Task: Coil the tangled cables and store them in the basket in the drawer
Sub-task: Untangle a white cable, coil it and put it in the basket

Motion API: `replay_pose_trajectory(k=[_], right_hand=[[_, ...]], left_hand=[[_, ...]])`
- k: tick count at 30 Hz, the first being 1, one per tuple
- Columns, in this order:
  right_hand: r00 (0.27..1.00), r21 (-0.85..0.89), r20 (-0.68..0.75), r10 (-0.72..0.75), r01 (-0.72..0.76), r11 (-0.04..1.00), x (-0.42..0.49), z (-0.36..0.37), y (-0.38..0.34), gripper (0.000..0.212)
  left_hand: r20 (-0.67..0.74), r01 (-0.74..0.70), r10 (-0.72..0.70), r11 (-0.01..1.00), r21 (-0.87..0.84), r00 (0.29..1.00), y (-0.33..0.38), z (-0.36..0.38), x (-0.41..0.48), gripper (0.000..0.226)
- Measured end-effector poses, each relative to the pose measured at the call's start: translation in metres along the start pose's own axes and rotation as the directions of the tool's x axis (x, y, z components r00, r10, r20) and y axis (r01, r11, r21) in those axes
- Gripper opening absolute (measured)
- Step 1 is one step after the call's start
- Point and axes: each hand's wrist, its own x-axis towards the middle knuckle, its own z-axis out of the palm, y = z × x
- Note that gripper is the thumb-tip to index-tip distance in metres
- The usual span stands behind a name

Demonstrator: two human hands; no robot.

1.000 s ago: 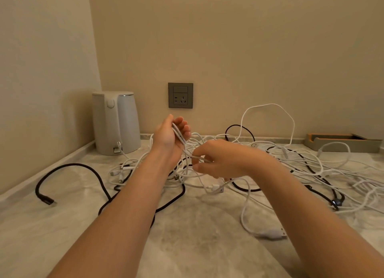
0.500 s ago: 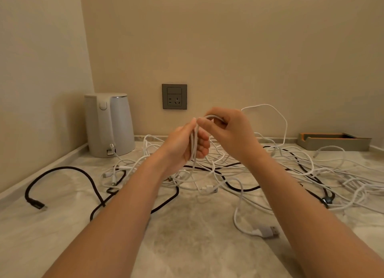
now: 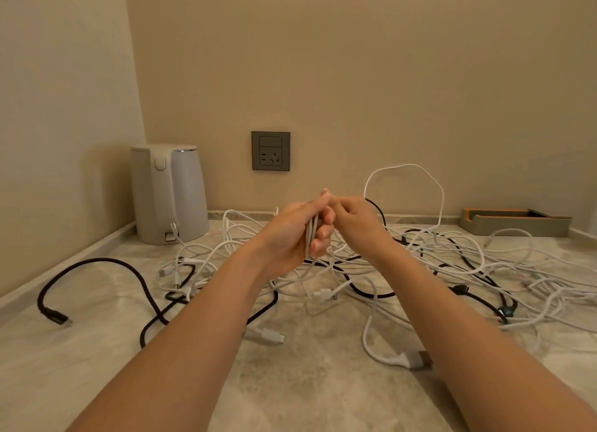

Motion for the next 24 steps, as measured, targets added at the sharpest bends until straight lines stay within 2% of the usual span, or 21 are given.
replay_pose_trajectory(k=[2,5,9,12,15,17,19,21,22,24], right_hand=[[0.996,0.012,0.058,0.070,-0.071,0.997,0.001,0.005,0.003,0.052],[0.977,-0.130,0.145,0.156,-0.137,0.982,-0.003,0.007,0.004,0.062],[0.937,-0.378,0.281,0.206,-0.089,0.921,-0.009,0.005,-0.007,0.064],[0.872,-0.473,0.382,0.306,-0.100,0.875,-0.010,0.001,-0.014,0.063],[0.835,-0.552,0.448,0.320,-0.023,0.833,-0.012,0.001,-0.015,0.050],[0.854,-0.599,0.463,0.236,0.106,0.794,-0.011,0.002,-0.013,0.036],[0.902,-0.543,0.431,-0.019,0.276,0.793,-0.012,0.005,-0.013,0.022],[0.902,-0.410,0.330,-0.278,0.402,0.819,-0.014,0.008,-0.017,0.022],[0.898,-0.360,0.293,-0.328,0.421,0.832,-0.015,0.009,-0.021,0.024],[0.893,-0.314,0.307,-0.328,0.420,0.852,-0.016,0.010,-0.025,0.020]], left_hand=[[-0.037,-0.032,0.030,0.998,-0.062,0.999,0.000,0.000,0.001,0.039],[-0.102,-0.081,0.061,0.975,-0.205,0.993,0.002,-0.003,0.002,0.041],[-0.195,-0.110,0.035,0.915,-0.389,0.980,0.004,-0.007,0.005,0.042],[-0.217,-0.115,-0.003,0.844,-0.524,0.976,0.002,-0.008,0.005,0.043],[-0.240,-0.139,-0.005,0.803,-0.579,0.971,0.002,-0.010,0.007,0.043],[-0.272,-0.180,0.010,0.773,-0.609,0.962,0.005,-0.012,0.008,0.041],[-0.341,-0.259,0.036,0.727,-0.636,0.939,0.009,-0.016,0.009,0.039],[-0.431,-0.364,0.068,0.660,-0.657,0.900,0.014,-0.025,0.007,0.040],[-0.467,-0.405,0.078,0.634,-0.659,0.881,0.016,-0.031,0.005,0.040],[-0.506,-0.442,0.083,0.621,-0.647,0.858,0.017,-0.037,0.004,0.041]])
